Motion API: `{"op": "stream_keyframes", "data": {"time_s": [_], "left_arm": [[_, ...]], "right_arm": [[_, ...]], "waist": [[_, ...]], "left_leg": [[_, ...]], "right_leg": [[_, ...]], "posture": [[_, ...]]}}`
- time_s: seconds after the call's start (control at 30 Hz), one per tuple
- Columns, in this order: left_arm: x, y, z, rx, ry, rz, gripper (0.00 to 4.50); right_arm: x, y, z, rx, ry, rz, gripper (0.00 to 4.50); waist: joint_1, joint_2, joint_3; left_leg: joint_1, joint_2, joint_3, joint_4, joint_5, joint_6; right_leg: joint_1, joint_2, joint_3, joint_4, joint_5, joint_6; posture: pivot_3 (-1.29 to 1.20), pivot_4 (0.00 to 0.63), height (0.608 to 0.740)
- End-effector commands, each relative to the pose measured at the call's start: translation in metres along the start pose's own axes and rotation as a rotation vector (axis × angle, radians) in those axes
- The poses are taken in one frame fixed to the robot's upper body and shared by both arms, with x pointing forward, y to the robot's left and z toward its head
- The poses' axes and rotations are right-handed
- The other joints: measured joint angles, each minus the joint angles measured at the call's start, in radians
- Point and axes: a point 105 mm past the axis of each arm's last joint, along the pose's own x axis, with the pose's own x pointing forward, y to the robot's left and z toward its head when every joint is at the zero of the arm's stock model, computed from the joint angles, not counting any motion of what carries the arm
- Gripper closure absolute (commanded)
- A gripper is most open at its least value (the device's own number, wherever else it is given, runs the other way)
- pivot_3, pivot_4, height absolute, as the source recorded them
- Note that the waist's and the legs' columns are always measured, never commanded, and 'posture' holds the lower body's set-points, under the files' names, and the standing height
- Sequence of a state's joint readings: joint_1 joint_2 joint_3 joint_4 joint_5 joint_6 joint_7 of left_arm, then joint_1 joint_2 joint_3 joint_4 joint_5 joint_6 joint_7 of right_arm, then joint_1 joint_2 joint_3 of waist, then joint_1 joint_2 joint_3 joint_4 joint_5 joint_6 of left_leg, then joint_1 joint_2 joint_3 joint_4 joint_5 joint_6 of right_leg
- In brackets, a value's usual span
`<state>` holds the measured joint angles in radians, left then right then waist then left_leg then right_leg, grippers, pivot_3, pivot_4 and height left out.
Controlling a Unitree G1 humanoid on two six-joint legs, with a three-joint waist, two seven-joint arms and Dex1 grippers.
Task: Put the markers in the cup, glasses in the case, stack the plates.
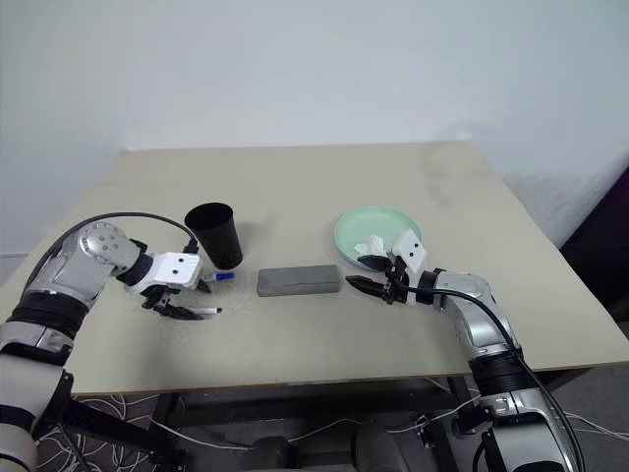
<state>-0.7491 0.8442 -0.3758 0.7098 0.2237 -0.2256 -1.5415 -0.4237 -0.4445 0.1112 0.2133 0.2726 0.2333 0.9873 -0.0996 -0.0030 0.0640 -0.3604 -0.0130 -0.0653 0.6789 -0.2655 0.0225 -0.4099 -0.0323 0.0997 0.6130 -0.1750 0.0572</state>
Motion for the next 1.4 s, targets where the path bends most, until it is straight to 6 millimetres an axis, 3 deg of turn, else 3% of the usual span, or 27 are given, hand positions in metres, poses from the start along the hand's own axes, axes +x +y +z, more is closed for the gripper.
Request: {"op": "stream_keyframes", "data": {"time_s": [0.03,0.5,0.8,0.87,1.03,1.27,1.4], "left_arm": [[-0.008,0.004,-0.004,0.024,0.046,0.001,1.48],[0.01,0.0,-0.015,0.026,0.089,-0.049,1.48],[0.014,-0.004,-0.019,0.035,0.1,-0.053,4.38],[0.013,-0.004,-0.019,0.037,0.098,-0.048,4.45],[0.004,0.007,0.004,0.079,-0.015,0.024,4.45],[-0.019,0.025,0.077,0.126,-0.398,0.208,4.45],[-0.044,0.042,0.099,0.101,-0.563,0.392,4.45]], "right_arm": [[0.002,-0.003,0.017,-0.047,-0.041,0.001,1.85],[0.0,-0.002,0.015,-0.041,-0.038,-0.006,1.85],[-0.001,-0.003,0.015,-0.039,-0.039,-0.011,1.85],[-0.001,-0.002,0.015,-0.039,-0.039,-0.011,1.85],[-0.002,-0.001,0.013,-0.036,-0.03,-0.001,1.85],[0.001,0.002,0.018,-0.047,-0.027,0.023,1.85],[0.001,0.001,0.019,-0.052,-0.031,0.013,1.85]], "waist": [[0.0,0.0,0.0],[0.0,0.0,0.0],[0.0,0.001,0.0],[0.0,0.001,0.0],[0.0,0.001,0.0],[0.0,0.0,0.0],[0.0,0.0,0.0]], "left_leg": [[0.0,0.0,0.0,0.0,0.0,0.0],[0.002,0.0,0.0,0.004,0.0,0.0],[0.003,0.001,0.001,0.004,0.004,0.007],[0.003,0.001,0.001,0.004,0.004,0.007],[0.002,0.002,0.001,0.004,0.004,0.007],[-0.003,0.001,0.002,0.004,0.003,0.004],[-0.002,0.002,0.002,0.002,0.002,0.004]], "right_leg": [[0.0,0.0,0.0,0.0,0.0,0.0],[0.0,0.0,0.0,0.008,0.0,0.0],[0.001,0.0,0.0,0.01,-0.002,-0.003],[0.001,0.0,0.0,0.01,-0.002,-0.003],[0.0,0.0,-0.001,0.01,-0.002,-0.003],[-0.003,-0.001,-0.001,0.009,0.0,0.0],[-0.004,-0.001,0.0,0.008,-0.001,0.0]], "posture": [[0.0,0.0,0.737],[0.0,0.0,0.737],[0.0,0.0,0.737],[0.0,0.0,0.737],[0.0,0.0,0.737],[0.0,0.0,0.737],[0.0,0.0,0.737]]}}
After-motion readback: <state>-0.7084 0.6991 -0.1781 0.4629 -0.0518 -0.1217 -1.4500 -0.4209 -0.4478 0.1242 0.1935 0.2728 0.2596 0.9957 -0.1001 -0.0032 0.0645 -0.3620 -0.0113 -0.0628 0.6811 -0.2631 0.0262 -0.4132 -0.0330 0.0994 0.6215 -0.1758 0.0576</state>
